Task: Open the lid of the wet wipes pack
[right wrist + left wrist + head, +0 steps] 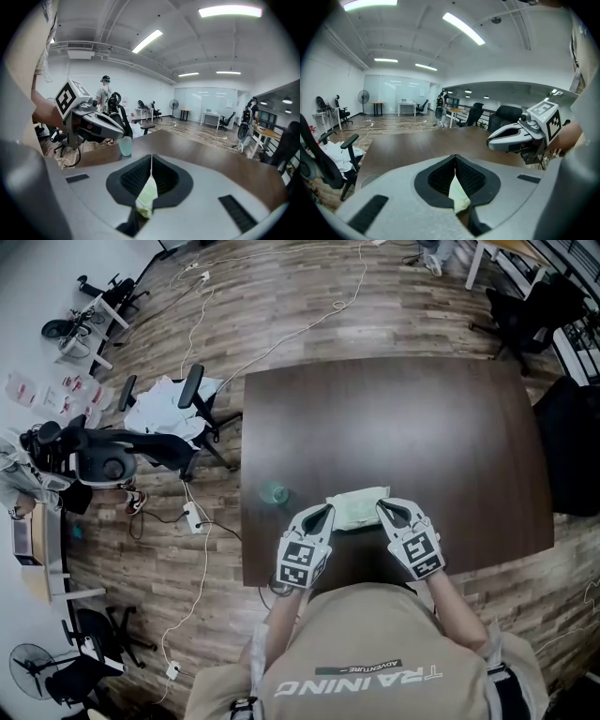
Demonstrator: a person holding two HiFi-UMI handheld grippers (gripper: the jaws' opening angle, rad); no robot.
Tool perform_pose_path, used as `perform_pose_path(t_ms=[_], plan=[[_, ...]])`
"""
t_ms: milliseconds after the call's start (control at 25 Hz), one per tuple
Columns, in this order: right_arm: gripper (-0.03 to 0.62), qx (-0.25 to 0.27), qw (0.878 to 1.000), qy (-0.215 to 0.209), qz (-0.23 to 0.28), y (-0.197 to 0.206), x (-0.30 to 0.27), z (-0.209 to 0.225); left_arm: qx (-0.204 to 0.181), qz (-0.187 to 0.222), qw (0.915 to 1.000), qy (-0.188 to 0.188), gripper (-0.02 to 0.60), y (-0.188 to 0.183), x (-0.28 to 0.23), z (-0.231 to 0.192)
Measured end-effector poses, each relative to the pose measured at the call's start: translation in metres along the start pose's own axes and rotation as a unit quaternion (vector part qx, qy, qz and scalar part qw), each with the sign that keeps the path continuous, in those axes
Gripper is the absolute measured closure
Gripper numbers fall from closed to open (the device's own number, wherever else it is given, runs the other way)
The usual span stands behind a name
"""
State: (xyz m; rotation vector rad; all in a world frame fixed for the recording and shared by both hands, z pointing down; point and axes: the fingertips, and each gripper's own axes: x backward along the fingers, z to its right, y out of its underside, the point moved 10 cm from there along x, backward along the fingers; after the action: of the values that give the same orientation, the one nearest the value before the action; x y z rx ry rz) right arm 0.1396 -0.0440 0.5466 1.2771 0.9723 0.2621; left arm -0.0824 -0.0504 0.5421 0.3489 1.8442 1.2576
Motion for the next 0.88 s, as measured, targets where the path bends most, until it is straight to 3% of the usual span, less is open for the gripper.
perform_pose_path(t_ms=[480,880], plan=[[0.579,0.001,0.999,-0.01,-0.054,0.024,-0.008,-0.006,-0.023,-0.064,0.9975,0.019,0.572,0.038,-0.023,-0.002],[0.577,0.075,0.991,-0.041,-0.1,0.036,-0.021,-0.018,-0.058,-0.134,0.9882,0.047,0.572,0.077,-0.06,-0.008]])
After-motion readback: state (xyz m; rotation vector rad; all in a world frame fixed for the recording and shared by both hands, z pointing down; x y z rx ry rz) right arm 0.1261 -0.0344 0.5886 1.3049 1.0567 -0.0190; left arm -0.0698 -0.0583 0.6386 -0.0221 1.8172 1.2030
